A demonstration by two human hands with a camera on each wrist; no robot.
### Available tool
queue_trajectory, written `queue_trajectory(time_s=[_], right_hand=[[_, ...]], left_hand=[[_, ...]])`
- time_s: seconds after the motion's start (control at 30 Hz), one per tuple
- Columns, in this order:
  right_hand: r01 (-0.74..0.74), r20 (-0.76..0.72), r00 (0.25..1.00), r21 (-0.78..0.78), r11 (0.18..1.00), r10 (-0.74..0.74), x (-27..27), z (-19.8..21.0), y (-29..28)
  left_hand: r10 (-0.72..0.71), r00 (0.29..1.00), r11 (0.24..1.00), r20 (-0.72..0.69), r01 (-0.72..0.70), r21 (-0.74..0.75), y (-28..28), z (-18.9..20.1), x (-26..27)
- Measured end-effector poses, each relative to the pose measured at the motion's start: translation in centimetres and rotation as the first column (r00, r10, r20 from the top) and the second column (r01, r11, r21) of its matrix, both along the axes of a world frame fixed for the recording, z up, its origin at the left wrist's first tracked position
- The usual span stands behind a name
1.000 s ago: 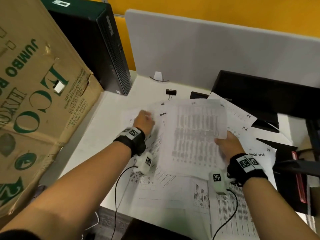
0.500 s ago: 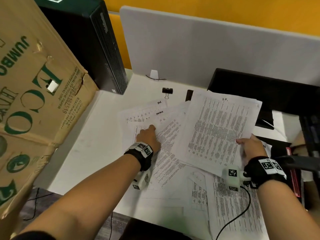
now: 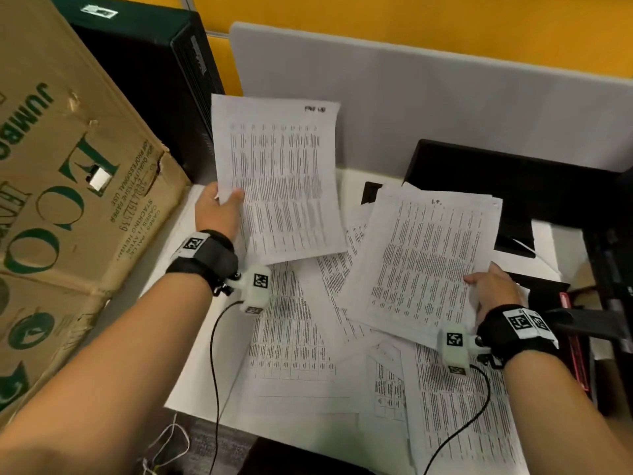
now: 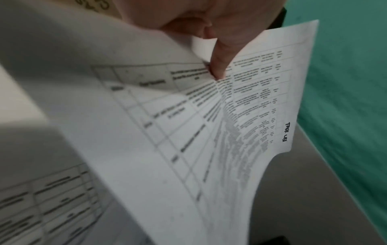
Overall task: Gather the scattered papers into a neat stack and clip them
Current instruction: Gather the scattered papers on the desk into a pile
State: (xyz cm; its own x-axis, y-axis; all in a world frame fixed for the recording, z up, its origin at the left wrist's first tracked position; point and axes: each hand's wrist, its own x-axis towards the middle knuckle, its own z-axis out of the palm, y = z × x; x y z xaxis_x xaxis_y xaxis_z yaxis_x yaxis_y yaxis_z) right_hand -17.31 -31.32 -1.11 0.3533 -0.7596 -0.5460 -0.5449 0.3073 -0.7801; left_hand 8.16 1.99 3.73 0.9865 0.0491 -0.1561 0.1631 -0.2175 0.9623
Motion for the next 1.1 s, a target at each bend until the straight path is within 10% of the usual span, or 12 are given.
queue_trajectory(time_s=[0.33, 0.7, 0.83, 0.93, 1.1], right_hand=[[-0.141, 0.068, 0.989, 0.173, 0.975, 0.131, 3.5, -1.4, 4.1], [-0.305, 0.076, 0.951, 0.1, 0.947, 0.298, 2.9, -2.7, 6.0], [-0.373, -0.014, 0.928, 0.023, 0.928, 0.373, 2.9, -3.6, 5.3], [-0.371, -0.042, 0.928, -0.003, 0.929, 0.37, 3.2, -3.4, 5.4], [-0.385, -0.066, 0.921, -0.024, 0.922, 0.383, 3.8, -3.1, 5.9]], left_hand=[[-0.38, 0.86, 0.898, -0.339, 0.431, 0.085, -5.4, -4.4, -7.4], [-0.455, 0.818, 0.871, -0.352, 0.491, 0.017, -5.7, -7.0, -9.9], [-0.217, 0.919, 0.919, -0.329, 0.306, 0.249, -3.2, -8.1, -7.7], [0.037, 0.949, 0.783, -0.314, 0.167, 0.599, -0.9, -8.6, -6.1], [0.1, 0.933, 0.819, -0.346, 0.121, 0.561, 1.4, -9.6, -4.9]])
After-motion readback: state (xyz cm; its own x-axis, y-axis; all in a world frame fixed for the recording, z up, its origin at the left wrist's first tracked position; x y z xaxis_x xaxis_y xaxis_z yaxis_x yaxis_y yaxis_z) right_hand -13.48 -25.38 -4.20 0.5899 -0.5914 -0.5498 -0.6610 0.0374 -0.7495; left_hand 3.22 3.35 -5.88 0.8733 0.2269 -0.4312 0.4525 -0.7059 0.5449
